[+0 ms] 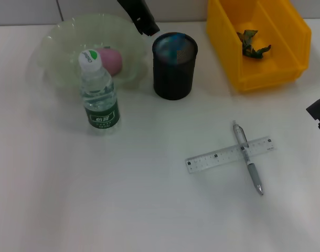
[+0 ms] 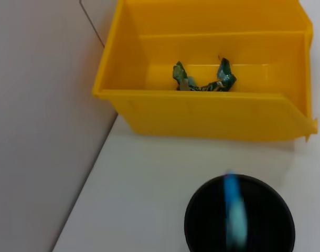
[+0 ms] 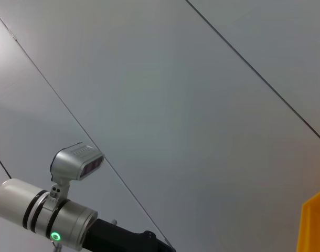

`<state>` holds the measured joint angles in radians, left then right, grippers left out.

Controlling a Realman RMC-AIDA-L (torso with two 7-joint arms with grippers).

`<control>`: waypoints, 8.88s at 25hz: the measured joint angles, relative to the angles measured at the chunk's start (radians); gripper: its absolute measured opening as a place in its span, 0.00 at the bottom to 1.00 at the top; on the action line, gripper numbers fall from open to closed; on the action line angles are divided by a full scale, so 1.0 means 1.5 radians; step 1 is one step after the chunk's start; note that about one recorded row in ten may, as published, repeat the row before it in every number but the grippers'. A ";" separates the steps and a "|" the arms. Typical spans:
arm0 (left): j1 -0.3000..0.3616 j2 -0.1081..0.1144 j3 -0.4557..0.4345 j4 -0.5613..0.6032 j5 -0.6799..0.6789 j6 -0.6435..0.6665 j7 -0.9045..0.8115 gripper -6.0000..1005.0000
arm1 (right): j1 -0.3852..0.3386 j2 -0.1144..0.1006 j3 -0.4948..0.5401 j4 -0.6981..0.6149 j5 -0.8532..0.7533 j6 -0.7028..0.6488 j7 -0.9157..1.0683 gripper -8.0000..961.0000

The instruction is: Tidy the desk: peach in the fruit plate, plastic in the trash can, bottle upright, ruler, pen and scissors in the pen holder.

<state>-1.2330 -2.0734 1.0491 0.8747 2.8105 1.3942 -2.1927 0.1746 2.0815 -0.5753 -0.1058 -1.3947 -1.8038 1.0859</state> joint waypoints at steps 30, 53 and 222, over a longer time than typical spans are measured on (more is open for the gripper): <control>0.435 0.065 -0.112 -0.098 -0.617 0.302 0.488 0.84 | 0.015 -0.035 0.004 -0.302 -0.067 -0.016 0.203 0.71; 0.498 0.041 -0.100 -0.161 -0.590 0.307 0.593 0.82 | 0.405 -0.039 -0.373 -0.771 -0.879 -0.063 0.501 0.71; 0.178 -0.005 0.092 0.501 -0.321 0.194 -0.323 0.69 | 0.096 0.007 -0.881 -0.204 0.769 0.418 -0.469 0.40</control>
<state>-0.9665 -2.0803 1.1872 1.6262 2.3289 1.6851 -2.6777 0.3189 2.0923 -1.8972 -0.4120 -0.2414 -1.1765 0.3826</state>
